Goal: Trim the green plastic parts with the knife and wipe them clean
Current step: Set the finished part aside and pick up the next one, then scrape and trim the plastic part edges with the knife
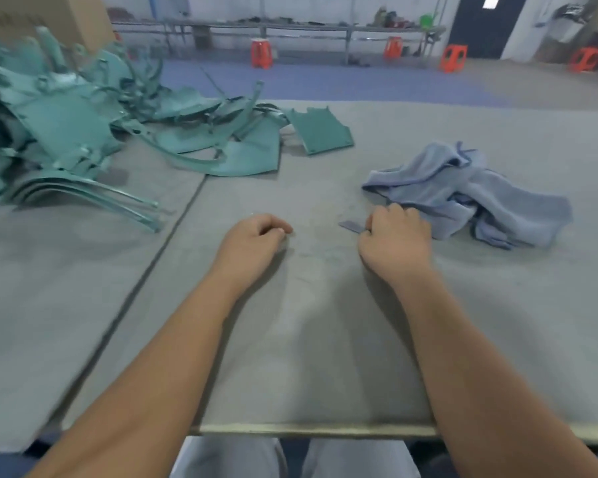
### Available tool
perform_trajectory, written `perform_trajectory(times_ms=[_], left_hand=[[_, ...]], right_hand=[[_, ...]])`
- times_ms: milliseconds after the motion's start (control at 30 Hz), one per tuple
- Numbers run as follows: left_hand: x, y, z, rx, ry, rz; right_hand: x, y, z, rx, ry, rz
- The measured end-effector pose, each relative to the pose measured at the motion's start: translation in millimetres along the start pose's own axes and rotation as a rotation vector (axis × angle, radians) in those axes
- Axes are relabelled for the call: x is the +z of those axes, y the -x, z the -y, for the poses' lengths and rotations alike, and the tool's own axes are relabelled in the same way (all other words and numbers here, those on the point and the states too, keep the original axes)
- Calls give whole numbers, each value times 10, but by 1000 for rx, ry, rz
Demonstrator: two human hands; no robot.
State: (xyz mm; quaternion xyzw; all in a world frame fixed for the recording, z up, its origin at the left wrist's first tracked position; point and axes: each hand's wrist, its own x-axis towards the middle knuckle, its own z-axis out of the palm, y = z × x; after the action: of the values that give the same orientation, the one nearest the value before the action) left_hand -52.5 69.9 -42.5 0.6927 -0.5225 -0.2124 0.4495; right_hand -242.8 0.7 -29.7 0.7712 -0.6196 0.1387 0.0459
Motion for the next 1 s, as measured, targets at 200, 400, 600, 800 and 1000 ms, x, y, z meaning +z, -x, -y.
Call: perform_trajectory(times_ms=[200,400,600,800,1000], left_hand=[[-108,69,8,67,156,-215],[-764,-44,248,-32,193,-820],[-1036,-389,423,-415,404,-758],[-902,-480,490,-413,233,-884],[-944,-468,419,-103,457,-837]], right_hand=[[-100,-133,224,29,-37,-15],[20,-135,273,-82,-138,-168],[36,-74,398,-190,-317,-129],[90,-56,462,-315,-314,-56],[92,-50,409,-250,-389,-5]])
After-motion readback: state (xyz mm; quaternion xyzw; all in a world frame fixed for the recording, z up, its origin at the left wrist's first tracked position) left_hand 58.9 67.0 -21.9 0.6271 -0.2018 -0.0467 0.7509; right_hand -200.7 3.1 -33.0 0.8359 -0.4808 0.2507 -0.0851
